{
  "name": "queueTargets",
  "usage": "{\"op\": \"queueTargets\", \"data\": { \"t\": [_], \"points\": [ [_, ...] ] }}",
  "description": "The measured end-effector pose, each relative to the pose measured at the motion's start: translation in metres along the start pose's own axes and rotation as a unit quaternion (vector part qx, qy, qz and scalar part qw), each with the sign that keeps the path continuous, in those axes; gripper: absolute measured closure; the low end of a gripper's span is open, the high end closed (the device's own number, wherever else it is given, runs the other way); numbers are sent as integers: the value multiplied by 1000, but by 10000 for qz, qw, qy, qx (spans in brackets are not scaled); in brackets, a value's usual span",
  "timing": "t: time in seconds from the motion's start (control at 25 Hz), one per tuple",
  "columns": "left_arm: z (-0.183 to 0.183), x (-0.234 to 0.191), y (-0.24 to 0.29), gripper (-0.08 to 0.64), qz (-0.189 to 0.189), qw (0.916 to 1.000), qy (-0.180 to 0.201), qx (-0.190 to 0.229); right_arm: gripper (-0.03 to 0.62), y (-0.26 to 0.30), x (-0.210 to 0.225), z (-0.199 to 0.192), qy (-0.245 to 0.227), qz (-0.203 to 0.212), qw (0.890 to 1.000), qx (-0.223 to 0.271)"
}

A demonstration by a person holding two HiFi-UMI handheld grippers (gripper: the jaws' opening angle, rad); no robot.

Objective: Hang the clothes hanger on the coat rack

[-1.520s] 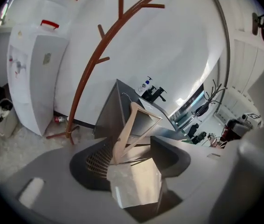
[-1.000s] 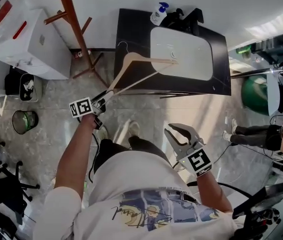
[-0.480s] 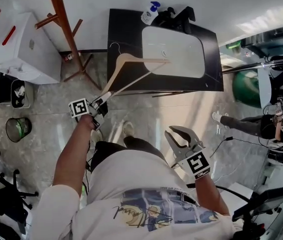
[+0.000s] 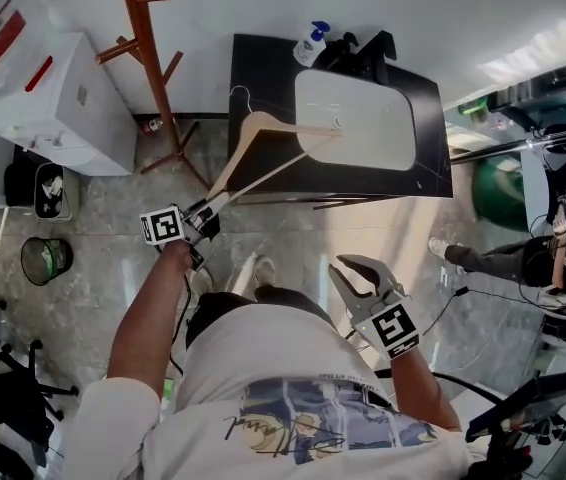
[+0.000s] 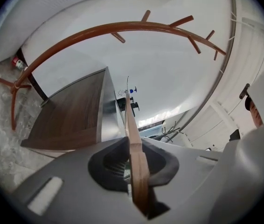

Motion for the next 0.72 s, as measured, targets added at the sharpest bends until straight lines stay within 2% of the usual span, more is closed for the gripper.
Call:
{"op": "queueTargets", "data": {
  "t": [0.12,0.24,0.36,0.56,0.72],
  "points": [
    [4,24,-7,523,-106,9995,282,80,525,3,1,5,-79,35,9999,142],
    [5,56,-14,523,-77,9963,852,109,525,3,4,12,-188,65,9993,307],
    [7,93,-20,523,-67,9908,1339,195,525,7,7,16,-243,130,9983,512],
    [5,153,-35,525,-41,9819,1843,423,525,13,9,30,-400,292,9953,829],
    [1,207,-46,525,100,9700,2356,583,525,22,15,41,-573,426,9910,1129]
  ]
}}
Point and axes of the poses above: the fingertips, and each gripper's own axes: y forward along the fingers, x to its right, z out of its top, the point moved 2 cm from there along -y, backward along the fingers, and after that the axes turned 15 degrees about -y, right-handed, at the moved point
